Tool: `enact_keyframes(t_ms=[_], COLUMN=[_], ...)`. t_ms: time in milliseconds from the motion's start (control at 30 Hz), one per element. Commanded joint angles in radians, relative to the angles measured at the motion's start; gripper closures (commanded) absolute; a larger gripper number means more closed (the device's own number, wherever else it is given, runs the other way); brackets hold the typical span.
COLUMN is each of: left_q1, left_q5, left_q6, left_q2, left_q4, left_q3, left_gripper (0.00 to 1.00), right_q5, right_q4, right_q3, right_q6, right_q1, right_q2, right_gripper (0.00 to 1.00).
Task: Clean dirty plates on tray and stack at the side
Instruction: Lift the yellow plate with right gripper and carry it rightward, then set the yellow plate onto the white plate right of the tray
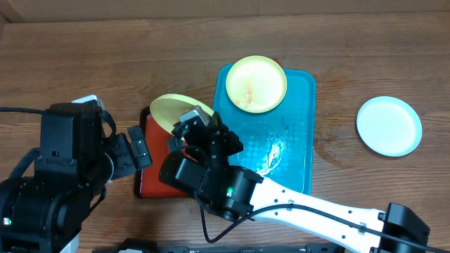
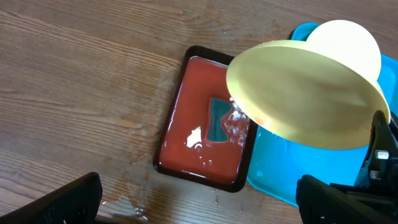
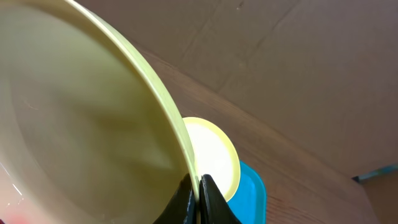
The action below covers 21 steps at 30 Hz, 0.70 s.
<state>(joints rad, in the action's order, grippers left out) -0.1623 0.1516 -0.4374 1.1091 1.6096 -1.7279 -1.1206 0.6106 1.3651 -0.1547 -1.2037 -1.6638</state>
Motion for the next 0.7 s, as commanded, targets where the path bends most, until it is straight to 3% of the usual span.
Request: enact_keyframes(t_ms=[0,167,300,467,667], left_q1=[-0.003,-0.003,-0.003,-0.003,-0.003], left_q5=[0.016,0.016,0.016,0.016,0.016], left_q6=[-0.004,-0.004,-0.004,-0.004,-0.004], left_q2=[-0.003,-0.003,-0.003,-0.003,-0.003], left_q4=[0.002,0.002,0.002,0.002,0.002], left_q3=[-0.006,-0.006,-0.006,-0.006,-0.006], left_gripper=[0.0,0.0,0.0,0.0,0.0], right_q5=[-0.03,-0.025,0.06,0.549,1.041], right_q4=[-0.014,-0.022,-0.019,0.033,0.081], right_q3=[0.01,0.01,0.01,0.01,0.012], right_q6=[0.006,-0.009,-0.126,-0.416,-0.47], right_q1=[-0.007,-0.007,0.016,0.189,0.505], right_q2=[0.003,0.003,0.003,0.004,0.071], right_gripper=[0.96,0.96,0.96,0.96,0.96])
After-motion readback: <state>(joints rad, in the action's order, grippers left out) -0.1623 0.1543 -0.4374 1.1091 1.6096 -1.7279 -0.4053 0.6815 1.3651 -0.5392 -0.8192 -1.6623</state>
